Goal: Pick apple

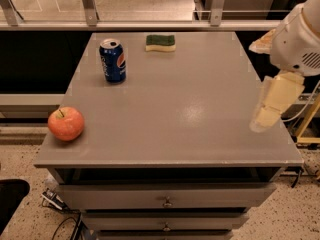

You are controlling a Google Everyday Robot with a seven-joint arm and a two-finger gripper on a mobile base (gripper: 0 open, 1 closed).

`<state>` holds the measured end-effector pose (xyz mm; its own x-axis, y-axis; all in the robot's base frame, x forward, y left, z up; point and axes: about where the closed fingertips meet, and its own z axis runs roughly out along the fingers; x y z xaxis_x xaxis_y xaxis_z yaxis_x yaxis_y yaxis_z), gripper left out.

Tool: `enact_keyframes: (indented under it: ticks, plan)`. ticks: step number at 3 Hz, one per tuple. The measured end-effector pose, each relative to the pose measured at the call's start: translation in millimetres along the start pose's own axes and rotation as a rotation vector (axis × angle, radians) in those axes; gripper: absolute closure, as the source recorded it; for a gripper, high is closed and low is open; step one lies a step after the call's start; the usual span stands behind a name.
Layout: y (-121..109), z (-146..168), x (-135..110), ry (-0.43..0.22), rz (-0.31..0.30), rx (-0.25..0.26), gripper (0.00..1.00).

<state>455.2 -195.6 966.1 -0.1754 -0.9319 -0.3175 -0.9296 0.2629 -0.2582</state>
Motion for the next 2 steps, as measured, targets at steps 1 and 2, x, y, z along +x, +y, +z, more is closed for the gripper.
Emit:
enact_keyframes:
  ticks: [1,2]
  plan:
    - [-7,45,-39,-0.224,-0.024,-0.028,0.00]
    - [-4,74,-74,-0.430,-0.031,-0.058,0.00]
